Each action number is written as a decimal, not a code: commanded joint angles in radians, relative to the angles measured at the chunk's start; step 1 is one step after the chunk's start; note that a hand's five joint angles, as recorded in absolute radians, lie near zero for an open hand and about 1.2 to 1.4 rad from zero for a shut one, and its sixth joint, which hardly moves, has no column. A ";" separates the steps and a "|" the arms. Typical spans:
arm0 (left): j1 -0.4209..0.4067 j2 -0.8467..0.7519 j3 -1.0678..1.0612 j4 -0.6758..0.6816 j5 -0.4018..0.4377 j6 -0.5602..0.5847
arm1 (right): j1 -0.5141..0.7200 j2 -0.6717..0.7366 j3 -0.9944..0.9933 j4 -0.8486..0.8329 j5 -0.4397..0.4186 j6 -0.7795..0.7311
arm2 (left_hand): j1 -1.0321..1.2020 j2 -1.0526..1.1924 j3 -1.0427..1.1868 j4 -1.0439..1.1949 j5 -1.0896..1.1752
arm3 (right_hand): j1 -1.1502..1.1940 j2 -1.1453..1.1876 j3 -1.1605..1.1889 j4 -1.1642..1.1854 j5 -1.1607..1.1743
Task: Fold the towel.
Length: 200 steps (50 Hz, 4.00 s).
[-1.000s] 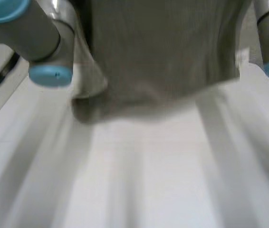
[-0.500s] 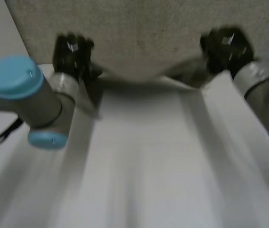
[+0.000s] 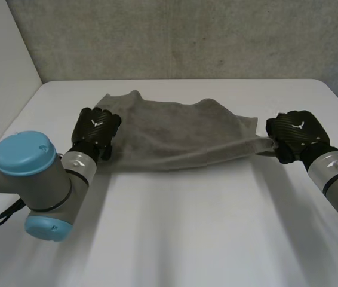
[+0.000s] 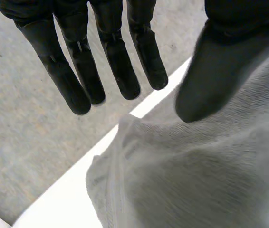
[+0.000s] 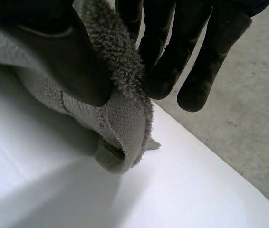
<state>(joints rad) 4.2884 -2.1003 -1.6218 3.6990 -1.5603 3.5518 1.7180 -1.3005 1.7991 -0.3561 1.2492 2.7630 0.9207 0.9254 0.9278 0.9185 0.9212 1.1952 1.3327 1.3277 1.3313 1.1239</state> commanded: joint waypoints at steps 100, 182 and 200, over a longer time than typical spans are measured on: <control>0.172 -0.026 0.117 -0.014 -0.158 -0.197 | -0.046 0.046 -0.030 -0.024 0.015 0.144 | 0.476 0.471 0.468 0.478 0.301 | 0.201 0.064 0.069 0.065 0.098; 0.192 -0.075 0.430 -0.071 0.054 -0.232 | 0.110 0.407 -0.913 0.241 0.130 -0.198 | 0.476 0.471 0.468 0.478 0.301 | 0.201 0.064 0.069 0.065 0.098; 0.230 -0.036 0.033 0.024 0.114 0.019 | 0.080 0.376 -0.586 0.333 0.128 -0.263 | 0.476 0.471 0.468 0.478 0.301 | 0.201 0.064 0.069 0.065 0.098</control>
<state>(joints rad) 4.4871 -2.2541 -1.4673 3.7240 -1.4802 3.5508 1.8237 -0.7874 1.0994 -0.0814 1.3855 2.5093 1.4185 1.5138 1.5471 1.5130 1.4746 1.1934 1.3328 1.3321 1.3320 1.1306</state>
